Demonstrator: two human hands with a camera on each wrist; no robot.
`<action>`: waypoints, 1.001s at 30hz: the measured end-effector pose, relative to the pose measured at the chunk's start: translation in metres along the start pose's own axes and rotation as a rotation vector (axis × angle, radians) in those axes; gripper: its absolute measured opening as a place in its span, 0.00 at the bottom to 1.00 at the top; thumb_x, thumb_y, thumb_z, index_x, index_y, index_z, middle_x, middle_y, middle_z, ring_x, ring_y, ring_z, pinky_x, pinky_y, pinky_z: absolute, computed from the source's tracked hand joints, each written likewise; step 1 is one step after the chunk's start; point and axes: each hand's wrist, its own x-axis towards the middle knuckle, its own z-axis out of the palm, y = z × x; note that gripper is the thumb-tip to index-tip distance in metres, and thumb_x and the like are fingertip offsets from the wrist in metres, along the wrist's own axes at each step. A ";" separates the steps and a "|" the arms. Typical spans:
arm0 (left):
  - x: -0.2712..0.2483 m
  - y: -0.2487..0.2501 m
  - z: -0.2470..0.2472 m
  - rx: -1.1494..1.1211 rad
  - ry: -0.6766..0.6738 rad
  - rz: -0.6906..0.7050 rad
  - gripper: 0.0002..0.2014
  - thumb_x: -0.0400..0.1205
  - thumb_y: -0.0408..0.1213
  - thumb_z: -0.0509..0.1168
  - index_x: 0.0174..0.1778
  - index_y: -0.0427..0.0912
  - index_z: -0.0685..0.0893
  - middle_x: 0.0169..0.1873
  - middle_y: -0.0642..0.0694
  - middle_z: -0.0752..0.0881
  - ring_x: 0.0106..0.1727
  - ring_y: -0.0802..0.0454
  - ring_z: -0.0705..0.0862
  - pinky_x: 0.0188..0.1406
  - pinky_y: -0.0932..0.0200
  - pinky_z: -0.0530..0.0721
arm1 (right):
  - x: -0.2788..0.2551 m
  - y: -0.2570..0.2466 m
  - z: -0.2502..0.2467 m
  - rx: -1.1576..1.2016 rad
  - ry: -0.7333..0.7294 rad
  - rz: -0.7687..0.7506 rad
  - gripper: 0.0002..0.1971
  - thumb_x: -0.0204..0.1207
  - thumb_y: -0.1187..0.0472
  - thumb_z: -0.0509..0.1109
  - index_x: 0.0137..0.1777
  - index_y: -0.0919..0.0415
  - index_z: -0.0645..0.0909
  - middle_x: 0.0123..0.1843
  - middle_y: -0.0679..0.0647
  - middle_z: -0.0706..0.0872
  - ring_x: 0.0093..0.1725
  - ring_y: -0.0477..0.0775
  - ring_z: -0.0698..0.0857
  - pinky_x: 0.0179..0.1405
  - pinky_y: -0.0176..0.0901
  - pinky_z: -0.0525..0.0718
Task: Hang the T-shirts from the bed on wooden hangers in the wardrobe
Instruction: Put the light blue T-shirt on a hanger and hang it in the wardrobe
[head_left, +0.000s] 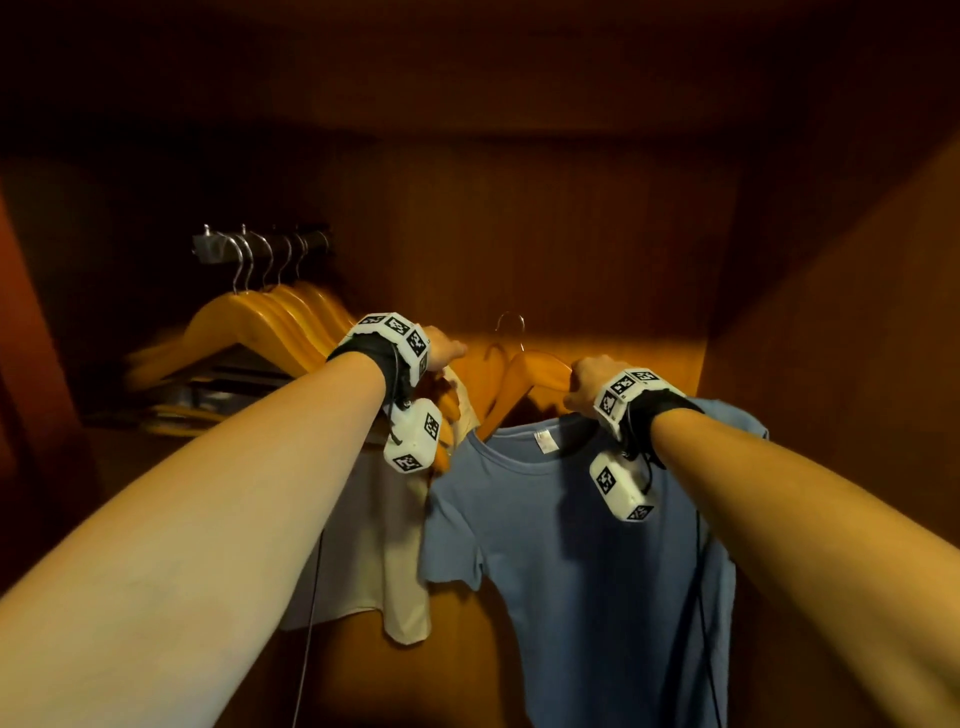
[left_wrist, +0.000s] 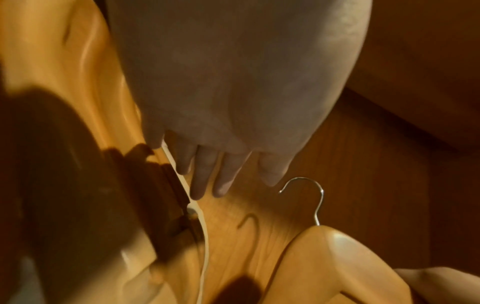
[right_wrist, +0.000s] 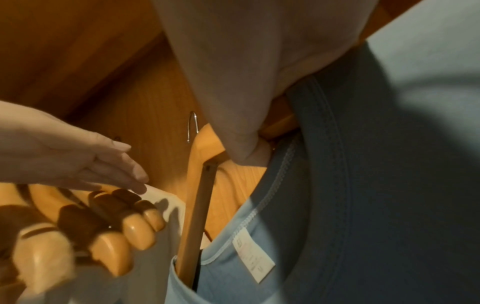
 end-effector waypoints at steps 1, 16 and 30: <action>0.005 -0.001 0.001 -0.050 -0.034 -0.031 0.30 0.90 0.54 0.52 0.80 0.35 0.70 0.74 0.36 0.77 0.72 0.36 0.76 0.67 0.45 0.73 | 0.006 0.000 0.001 0.019 -0.009 -0.010 0.13 0.80 0.49 0.72 0.55 0.58 0.81 0.46 0.55 0.87 0.45 0.55 0.87 0.45 0.47 0.88; 0.034 -0.016 -0.014 0.077 0.057 -0.110 0.24 0.86 0.50 0.63 0.69 0.34 0.80 0.62 0.35 0.86 0.53 0.41 0.87 0.49 0.51 0.85 | 0.072 -0.033 0.014 0.076 -0.070 -0.261 0.12 0.77 0.50 0.73 0.56 0.55 0.82 0.47 0.54 0.87 0.46 0.56 0.87 0.49 0.50 0.87; 0.035 -0.029 -0.035 0.133 0.146 -0.162 0.22 0.84 0.51 0.66 0.66 0.38 0.84 0.62 0.38 0.86 0.59 0.40 0.85 0.56 0.49 0.80 | 0.085 -0.075 0.006 0.317 -0.058 -0.336 0.11 0.78 0.57 0.73 0.55 0.62 0.82 0.48 0.59 0.89 0.47 0.59 0.90 0.40 0.45 0.85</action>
